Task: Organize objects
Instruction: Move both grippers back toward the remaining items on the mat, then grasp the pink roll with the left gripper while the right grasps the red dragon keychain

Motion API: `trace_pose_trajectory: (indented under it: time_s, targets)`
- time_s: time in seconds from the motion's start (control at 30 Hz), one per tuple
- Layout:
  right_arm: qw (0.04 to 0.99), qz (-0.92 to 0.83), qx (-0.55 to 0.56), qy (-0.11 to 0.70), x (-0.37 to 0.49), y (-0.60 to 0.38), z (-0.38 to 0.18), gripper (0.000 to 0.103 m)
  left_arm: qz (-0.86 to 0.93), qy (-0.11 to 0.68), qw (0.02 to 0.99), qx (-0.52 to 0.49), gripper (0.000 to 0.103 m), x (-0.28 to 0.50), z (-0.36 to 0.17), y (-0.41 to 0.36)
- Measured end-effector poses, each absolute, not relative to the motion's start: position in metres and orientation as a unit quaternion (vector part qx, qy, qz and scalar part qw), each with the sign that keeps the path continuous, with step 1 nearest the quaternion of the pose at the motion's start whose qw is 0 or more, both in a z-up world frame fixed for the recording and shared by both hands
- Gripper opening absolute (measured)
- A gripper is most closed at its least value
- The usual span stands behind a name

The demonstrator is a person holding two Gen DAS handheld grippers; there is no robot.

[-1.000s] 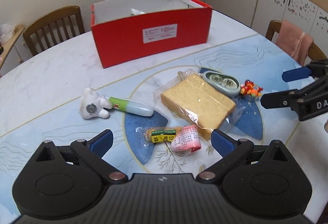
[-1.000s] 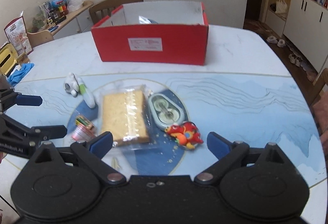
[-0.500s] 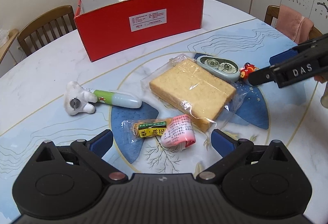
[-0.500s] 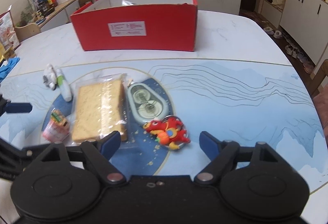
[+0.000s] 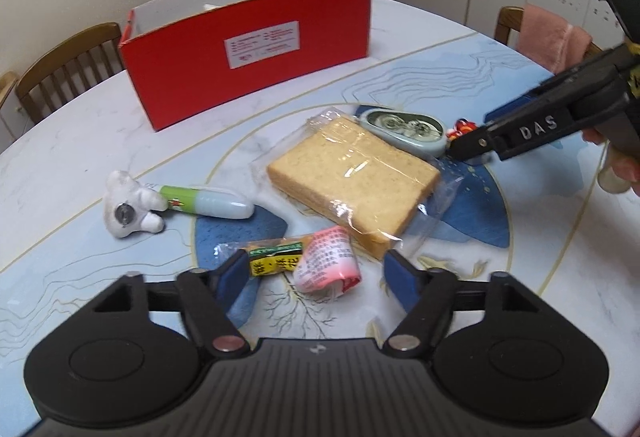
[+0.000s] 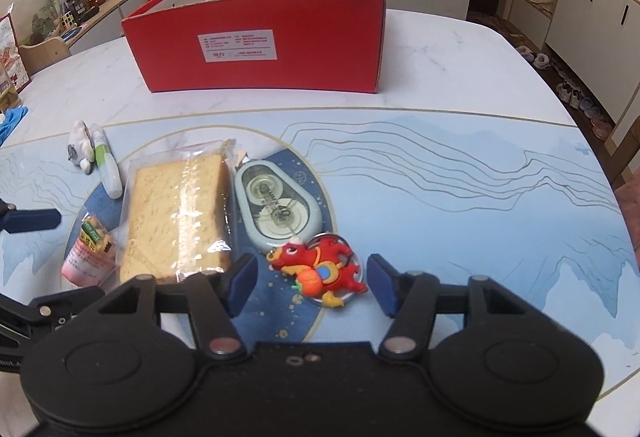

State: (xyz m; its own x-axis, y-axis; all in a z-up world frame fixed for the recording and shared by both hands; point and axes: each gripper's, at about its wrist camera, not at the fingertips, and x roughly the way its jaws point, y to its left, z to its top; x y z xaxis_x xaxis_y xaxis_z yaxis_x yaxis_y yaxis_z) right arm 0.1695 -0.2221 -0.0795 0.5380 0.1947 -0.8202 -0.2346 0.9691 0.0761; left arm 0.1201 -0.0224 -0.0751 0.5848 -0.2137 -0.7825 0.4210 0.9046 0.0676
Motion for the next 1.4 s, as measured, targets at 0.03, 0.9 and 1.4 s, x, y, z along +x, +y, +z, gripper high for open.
trace_pose_trajectory:
  time_s: [0.03, 0.9, 1.4]
  targets:
    - [0.876, 0.123, -0.022, 0.465, 0.170, -0.222, -0.080, 0.056, -0.181, 0.420, 0.880, 0.125, 0.064, 0.120, -0.076, -0.023]
    - [0.881, 0.123, -0.047, 0.454, 0.165, -0.215, -0.071, 0.037, -0.174, 0.435, 0.877, 0.105, 0.024, 0.123, -0.077, -0.006]
    - [0.894, 0.147, -0.036, 0.423, 0.146, -0.217, -0.022, 0.037, -0.160, 0.440, 0.882, 0.052, 0.023, 0.122, -0.047, 0.012]
